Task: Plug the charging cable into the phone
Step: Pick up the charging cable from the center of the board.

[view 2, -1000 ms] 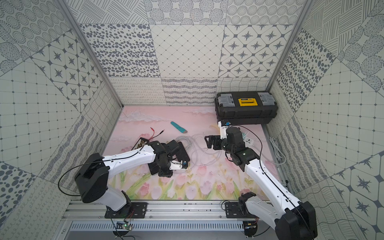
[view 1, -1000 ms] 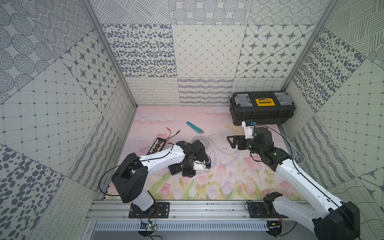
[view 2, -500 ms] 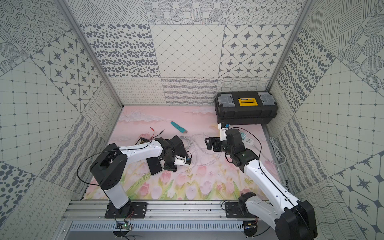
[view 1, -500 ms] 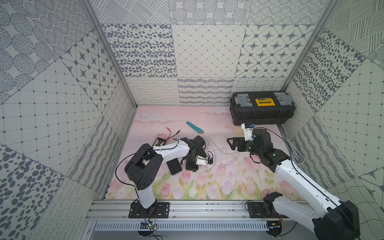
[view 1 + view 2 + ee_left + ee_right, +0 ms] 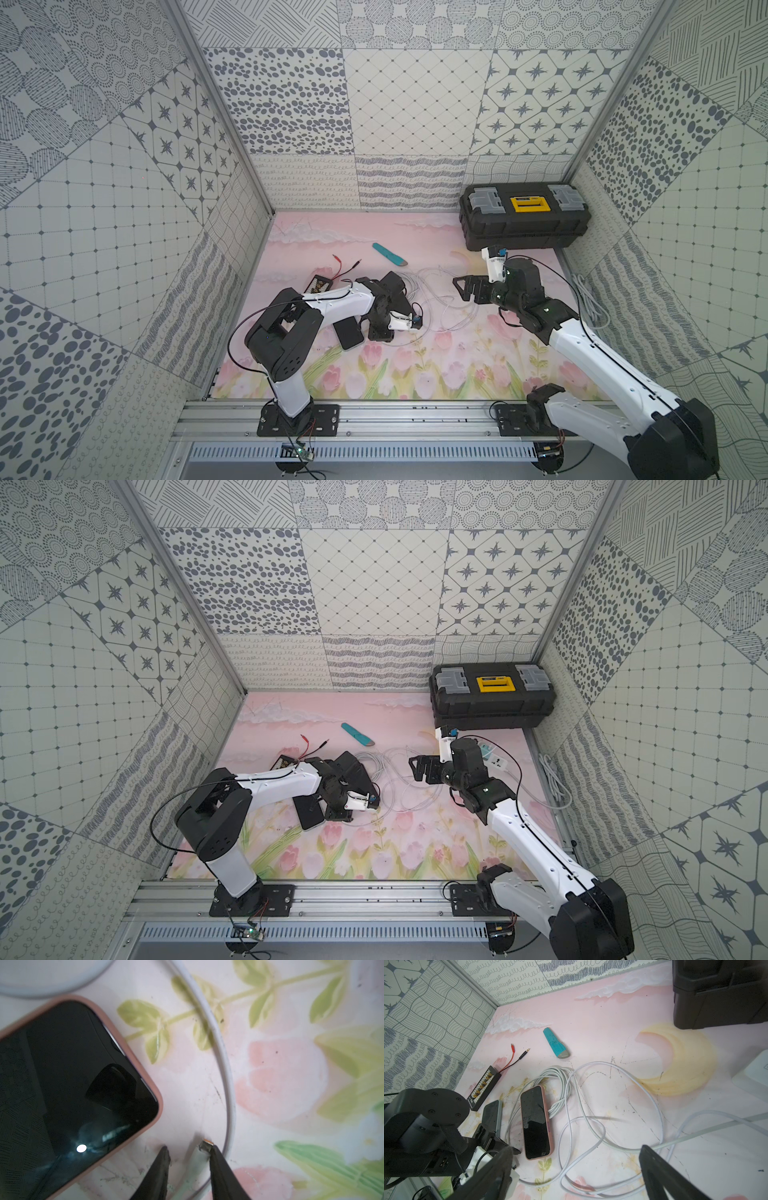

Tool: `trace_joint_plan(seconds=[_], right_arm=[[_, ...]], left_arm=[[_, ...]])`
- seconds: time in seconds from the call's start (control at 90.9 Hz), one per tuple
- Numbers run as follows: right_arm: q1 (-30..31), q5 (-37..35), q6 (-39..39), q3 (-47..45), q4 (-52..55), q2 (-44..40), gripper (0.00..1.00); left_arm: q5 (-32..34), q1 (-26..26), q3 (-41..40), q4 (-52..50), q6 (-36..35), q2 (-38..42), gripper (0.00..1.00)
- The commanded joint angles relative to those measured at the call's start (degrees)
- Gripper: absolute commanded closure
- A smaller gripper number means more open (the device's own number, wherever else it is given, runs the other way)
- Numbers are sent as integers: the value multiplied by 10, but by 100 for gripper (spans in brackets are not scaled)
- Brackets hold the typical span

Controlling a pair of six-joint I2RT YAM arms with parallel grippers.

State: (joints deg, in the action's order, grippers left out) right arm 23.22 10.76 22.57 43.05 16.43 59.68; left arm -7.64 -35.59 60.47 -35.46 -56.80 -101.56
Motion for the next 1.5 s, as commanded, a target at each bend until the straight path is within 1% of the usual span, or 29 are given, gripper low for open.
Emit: trace_joint_plan(seconds=[0.0, 0.187, 0.264, 0.319, 0.429, 0.605, 0.77, 0.836, 0.891, 0.935, 1.023, 1.089, 1.188, 1.265, 1.331, 1.408, 1.486], right_arm=[[1, 5, 3, -7, -26, 3, 3], [1, 9, 3, -7, -28, 4, 3], [1, 8, 3, -9, -28, 4, 3], [1, 10, 3, -10, -28, 4, 3], [1, 13, 4, -10, -29, 2, 3], [1, 16, 2, -7, -31, 4, 3], [1, 58, -7, -2, -43, 9, 3], [2, 92, -8, -3, -62, 11, 3], [5, 127, -10, -6, -86, 12, 4], [10, 159, -13, -9, -108, 13, 4], [34, 208, -27, -16, -157, 13, 6], [52, 245, -39, -22, -194, 13, 7], [81, 288, -55, -33, -259, 23, 8], [104, 304, -70, -30, -297, 44, 9], [124, 314, -98, -12, -305, 72, 11], [139, 319, -139, 24, -284, 104, 13], [139, 303, -151, 47, -287, 124, 13]], left_arm=[[-5, 4, -15, -10, -14, -1, 68], [-3, 4, -24, -5, -6, 12, 81], [-3, 4, -16, -3, 7, 15, 91], [-2, 4, -8, -1, 17, 18, 100], [-10, 4, 17, 0, 52, 33, 100], [-31, 3, 63, 9, 120, 86, 100], [-55, 4, 86, 40, 205, 141, 100], [-73, 6, 88, 65, 260, 165, 100], [-110, 15, 83, 91, 310, 186, 100], [-144, 27, 73, 139, 368, 213, 100], [-209, 57, 24, 242, 480, 269, 100], [-239, 76, -23, 338, 568, 310, 100], [-263, 99, -68, 442, 674, 346, 100], [-282, 114, -96, 520, 754, 361, 100], [-290, 118, -116, 576, 805, 369, 100], [-296, 126, -123, 626, 856, 376, 100], [-315, 144, -109, 668, 904, 381, 100]])
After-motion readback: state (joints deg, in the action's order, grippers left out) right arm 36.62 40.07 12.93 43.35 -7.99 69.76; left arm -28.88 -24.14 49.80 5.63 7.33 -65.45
